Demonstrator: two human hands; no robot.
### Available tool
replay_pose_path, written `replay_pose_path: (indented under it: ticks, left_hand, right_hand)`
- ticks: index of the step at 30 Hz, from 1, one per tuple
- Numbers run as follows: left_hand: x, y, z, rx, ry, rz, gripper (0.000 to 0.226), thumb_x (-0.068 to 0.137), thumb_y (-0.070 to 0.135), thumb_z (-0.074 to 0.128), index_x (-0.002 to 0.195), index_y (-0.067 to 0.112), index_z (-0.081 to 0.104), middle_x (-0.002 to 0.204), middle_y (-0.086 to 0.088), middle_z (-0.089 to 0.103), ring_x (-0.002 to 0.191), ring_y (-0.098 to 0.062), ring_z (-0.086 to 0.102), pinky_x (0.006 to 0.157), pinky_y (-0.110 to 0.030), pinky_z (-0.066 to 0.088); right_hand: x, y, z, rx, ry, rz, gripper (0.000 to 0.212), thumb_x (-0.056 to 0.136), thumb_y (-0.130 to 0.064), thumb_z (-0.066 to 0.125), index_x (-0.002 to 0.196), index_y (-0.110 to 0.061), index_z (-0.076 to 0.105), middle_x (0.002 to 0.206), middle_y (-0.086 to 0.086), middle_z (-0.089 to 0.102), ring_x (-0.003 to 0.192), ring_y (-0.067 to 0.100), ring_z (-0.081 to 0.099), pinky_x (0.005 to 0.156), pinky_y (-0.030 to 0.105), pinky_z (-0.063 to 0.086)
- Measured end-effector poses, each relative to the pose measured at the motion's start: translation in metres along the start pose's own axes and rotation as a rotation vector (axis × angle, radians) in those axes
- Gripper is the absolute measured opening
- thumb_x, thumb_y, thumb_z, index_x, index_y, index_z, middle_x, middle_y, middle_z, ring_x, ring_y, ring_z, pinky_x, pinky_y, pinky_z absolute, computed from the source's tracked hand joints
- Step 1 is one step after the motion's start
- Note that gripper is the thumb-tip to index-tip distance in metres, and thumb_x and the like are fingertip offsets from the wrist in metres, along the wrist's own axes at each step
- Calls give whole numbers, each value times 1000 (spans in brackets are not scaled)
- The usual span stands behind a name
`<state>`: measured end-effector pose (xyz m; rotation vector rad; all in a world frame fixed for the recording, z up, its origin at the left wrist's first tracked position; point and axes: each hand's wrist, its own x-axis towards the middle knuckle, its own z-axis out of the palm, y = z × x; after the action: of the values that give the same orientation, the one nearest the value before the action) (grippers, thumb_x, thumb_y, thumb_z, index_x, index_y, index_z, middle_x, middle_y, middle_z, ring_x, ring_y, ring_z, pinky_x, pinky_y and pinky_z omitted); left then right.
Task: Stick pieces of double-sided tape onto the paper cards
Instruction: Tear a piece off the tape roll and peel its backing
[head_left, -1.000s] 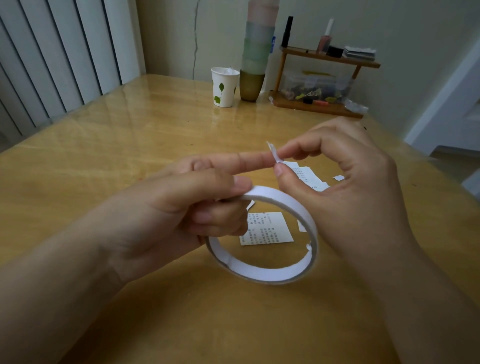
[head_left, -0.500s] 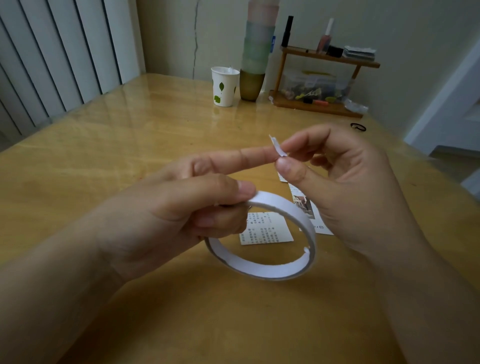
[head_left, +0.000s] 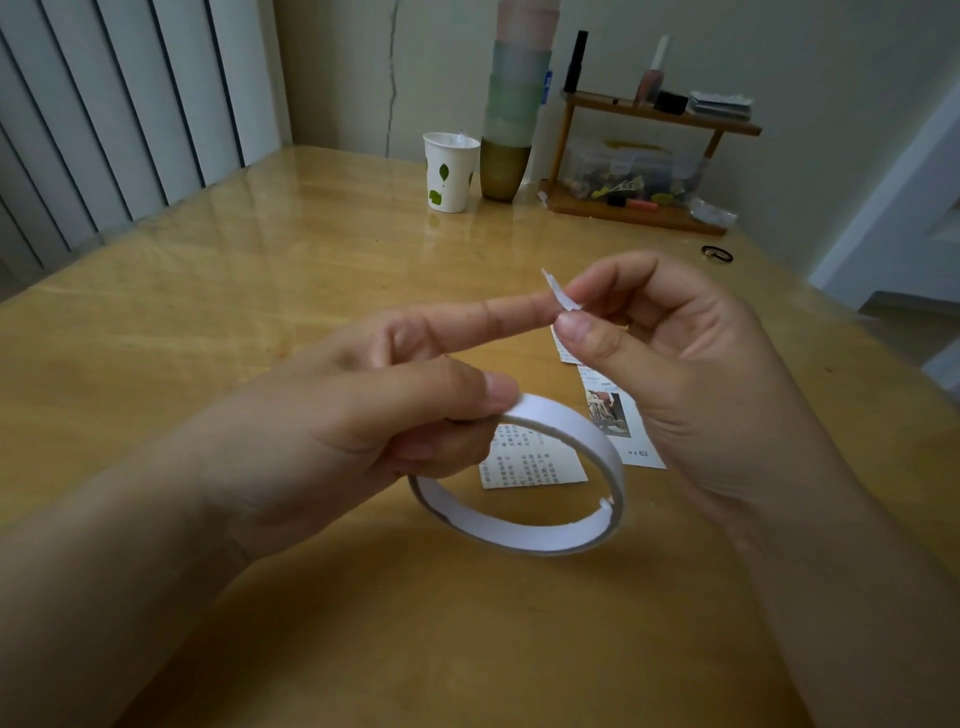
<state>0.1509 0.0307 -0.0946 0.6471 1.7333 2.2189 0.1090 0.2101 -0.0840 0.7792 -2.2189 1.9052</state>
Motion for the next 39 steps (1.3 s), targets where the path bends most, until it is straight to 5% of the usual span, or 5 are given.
replay_pose_path:
  ticks: [9,12,25,30,39]
  left_hand:
    - [-2,0,1,3,3,-16,50,72,19,60,122,23,62,45,13,30,41,-2,27,71,-48,5]
    - [-2,0,1,17,7,-23,49,72,19,61,120,25,63,46,12,31,42,-2,28,72,-50,4]
    - [-2,1,-1,60,-24,-22,50,73,20,59,122,28,62,46,12,28,43,-4,27,71,-49,6]
    - [-1,1,-4,55,-21,-6,51,74,19,59,125,24,61,46,13,29,42,-2,28,69,-46,6]
    - [-1,0,-5,88,-14,-10,51,73,20,60,123,26,61,47,10,30,43,-3,28,69,-45,9]
  right_hand:
    - [1,0,-3,283,-114,135,14,72,-12,64,74,-25,62,77,-2,64,67,1,54,66,11,43]
    - [0,-2,-2,264,-131,164,13,73,-14,63,73,-26,60,97,21,68,70,1,53,68,12,41]
    - [0,-3,-4,-70,-1,39,8,78,-30,60,72,-27,65,91,-1,73,78,7,58,79,30,44]
    - [-6,-7,-6,-519,53,-255,12,76,-43,62,87,-38,64,84,-15,60,91,4,54,79,8,36]
    - [-5,-5,-6,-534,98,-325,3,83,-28,66,86,-30,68,82,-11,63,88,11,56,77,15,41]
